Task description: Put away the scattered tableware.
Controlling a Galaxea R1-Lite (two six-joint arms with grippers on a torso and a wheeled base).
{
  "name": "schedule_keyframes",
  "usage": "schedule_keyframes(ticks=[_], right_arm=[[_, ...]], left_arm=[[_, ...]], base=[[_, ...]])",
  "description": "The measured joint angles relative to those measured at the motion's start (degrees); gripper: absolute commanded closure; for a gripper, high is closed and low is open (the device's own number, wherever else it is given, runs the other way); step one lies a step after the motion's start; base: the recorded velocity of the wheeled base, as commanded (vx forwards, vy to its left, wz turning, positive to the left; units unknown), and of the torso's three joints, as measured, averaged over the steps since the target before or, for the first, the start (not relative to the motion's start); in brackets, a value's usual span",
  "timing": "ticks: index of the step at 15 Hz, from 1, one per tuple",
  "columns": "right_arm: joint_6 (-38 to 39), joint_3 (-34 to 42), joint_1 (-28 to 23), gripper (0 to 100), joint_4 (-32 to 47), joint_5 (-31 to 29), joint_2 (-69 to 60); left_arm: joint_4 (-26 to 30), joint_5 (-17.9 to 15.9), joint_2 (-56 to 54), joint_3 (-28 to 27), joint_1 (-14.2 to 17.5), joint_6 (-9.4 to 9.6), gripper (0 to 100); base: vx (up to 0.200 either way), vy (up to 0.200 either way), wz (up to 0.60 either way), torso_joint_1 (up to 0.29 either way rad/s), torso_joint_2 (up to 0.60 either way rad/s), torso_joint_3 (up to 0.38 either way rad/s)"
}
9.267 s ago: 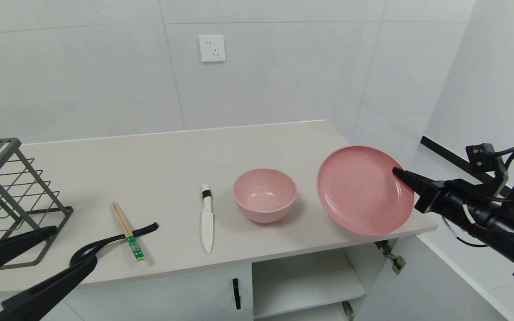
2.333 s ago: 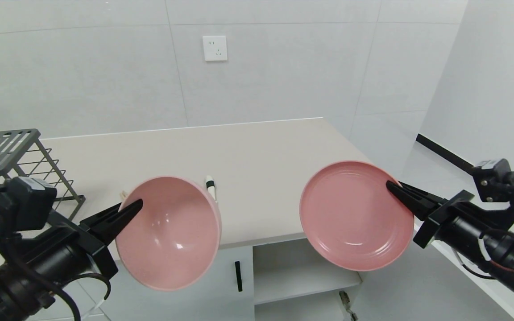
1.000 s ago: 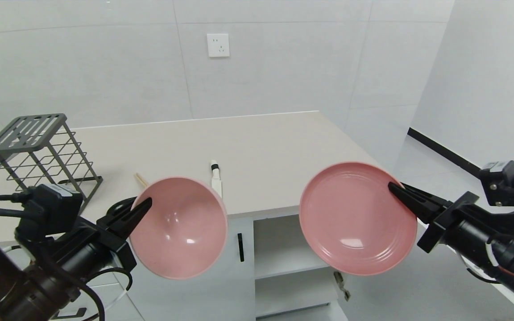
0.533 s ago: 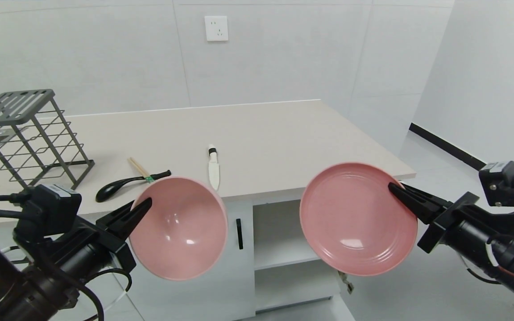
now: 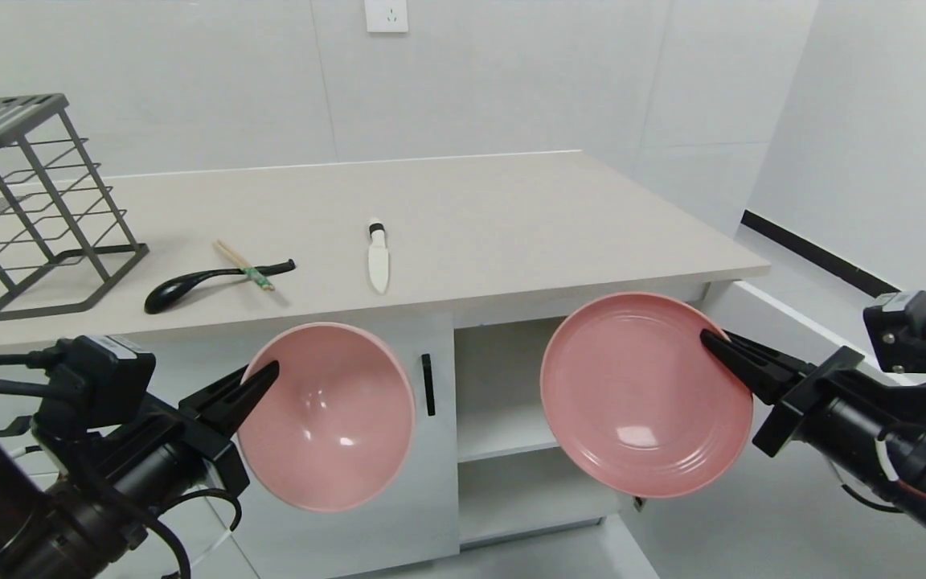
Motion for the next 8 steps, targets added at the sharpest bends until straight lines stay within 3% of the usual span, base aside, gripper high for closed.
schedule_keyframes(ticks=[8], right_arm=[[-0.02, 0.09, -0.02, 100, 0.02, 0.00, 0.35]], left_arm=[[0.50, 0.06, 0.72, 0.00, -0.33, -0.18, 100]], base=[[0.000, 0.000, 0.00, -0.257, 0.36, 0.134]])
